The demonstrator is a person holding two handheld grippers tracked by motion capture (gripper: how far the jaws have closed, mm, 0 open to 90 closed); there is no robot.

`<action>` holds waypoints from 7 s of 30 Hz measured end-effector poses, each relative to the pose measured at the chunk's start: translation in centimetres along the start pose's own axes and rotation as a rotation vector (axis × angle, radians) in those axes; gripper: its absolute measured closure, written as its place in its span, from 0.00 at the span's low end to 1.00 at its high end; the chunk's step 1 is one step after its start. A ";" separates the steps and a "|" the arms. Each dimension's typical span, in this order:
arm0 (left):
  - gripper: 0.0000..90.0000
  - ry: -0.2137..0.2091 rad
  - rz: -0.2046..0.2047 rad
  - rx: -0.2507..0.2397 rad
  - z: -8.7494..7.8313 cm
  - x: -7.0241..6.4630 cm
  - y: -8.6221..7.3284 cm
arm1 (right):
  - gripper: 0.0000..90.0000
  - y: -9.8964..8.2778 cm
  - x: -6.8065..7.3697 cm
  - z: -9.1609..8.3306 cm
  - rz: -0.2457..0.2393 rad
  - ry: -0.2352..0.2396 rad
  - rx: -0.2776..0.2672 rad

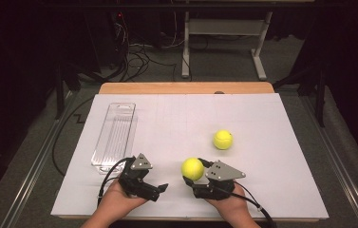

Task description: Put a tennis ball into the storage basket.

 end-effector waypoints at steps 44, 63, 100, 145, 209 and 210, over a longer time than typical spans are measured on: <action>0.01 -0.128 -0.112 0.379 2.0 1.8 5.2 | 0.31 -0.6 -0.6 -0.1 -0.008 -0.002 0.018; 0.01 -0.140 -0.122 0.434 1.8 1.9 5.9 | 0.31 -1.0 -0.2 0.0 0.000 0.030 -0.006; 0.01 -0.160 -0.113 0.395 0.4 0.7 9.6 | 0.31 -1.1 0.2 0.4 -0.006 0.018 -0.024; 0.01 -0.183 -0.079 0.422 2.2 -1.6 12.2 | 0.31 -0.5 0.9 0.5 -0.017 0.027 -0.041; 0.09 -0.242 -0.123 0.459 4.9 -2.4 12.6 | 0.31 0.0 0.7 0.0 0.007 0.027 -0.080; 0.09 -0.245 -0.127 0.457 4.9 -2.4 12.6 | 0.31 0.0 0.6 0.0 0.006 0.027 -0.079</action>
Point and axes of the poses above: each handheld gripper's, and its own axes: z roughly forward along the jaws, y roughly out of its top, x roughly to its left, the point moved 1 cm from there along z, roughly forward along the jaws, and after that the axes turned 3 degrees about -y, right-handed, at the moved point
